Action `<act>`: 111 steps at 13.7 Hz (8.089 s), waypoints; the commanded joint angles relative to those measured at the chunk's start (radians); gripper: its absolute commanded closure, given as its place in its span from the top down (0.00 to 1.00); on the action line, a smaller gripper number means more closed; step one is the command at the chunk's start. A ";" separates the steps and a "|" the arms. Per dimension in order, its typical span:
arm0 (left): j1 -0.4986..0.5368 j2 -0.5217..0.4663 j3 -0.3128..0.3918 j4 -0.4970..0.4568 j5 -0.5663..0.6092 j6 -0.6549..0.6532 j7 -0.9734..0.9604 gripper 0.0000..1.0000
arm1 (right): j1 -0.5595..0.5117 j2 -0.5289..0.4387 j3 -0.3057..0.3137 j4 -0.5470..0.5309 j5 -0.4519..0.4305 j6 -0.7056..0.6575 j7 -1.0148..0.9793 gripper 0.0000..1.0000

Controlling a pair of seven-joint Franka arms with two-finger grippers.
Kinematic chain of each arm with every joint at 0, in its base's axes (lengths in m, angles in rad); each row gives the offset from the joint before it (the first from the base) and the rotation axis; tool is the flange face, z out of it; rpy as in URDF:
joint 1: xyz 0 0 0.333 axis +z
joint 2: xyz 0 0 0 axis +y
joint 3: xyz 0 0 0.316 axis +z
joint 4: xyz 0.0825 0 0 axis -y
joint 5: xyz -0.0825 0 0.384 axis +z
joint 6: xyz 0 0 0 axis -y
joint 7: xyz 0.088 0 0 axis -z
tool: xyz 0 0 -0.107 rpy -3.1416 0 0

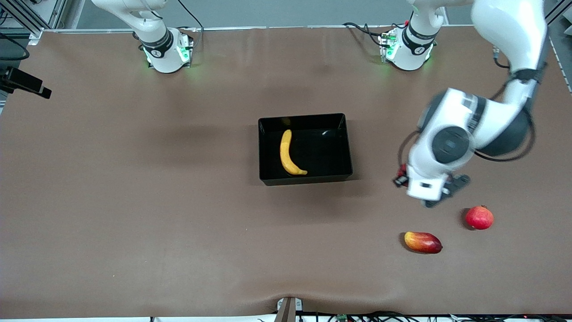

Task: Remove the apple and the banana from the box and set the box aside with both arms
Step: 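Lift the apple out of the tray toward the loose fruits, then lower the apple beside the pomegranate and open the left gripper, then move the left gripper back into the tray over the banana, then grasp the yellow banana with the left gripper and lift it, then carry the banana to the fruits while the right gripper grasps the tray, then place the banana with the left gripper while the right gripper drags the tray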

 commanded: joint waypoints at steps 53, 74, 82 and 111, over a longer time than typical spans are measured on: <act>-0.432 0.335 -0.194 -0.035 0.244 0.468 -0.437 1.00 | -0.021 0.101 0.010 0.017 0.010 -0.017 -0.006 1.00; -0.347 -0.028 -0.180 -0.037 0.059 0.181 -0.207 0.00 | 0.279 0.222 0.016 -0.372 0.237 0.521 0.221 1.00; 0.073 -0.135 -0.186 -0.109 -0.052 0.080 0.524 0.00 | 0.684 0.470 0.013 -0.365 0.225 0.970 0.627 1.00; 0.466 0.336 -0.171 -0.124 0.189 0.512 1.253 0.47 | -0.004 0.286 0.001 -0.265 0.054 0.371 -0.231 0.00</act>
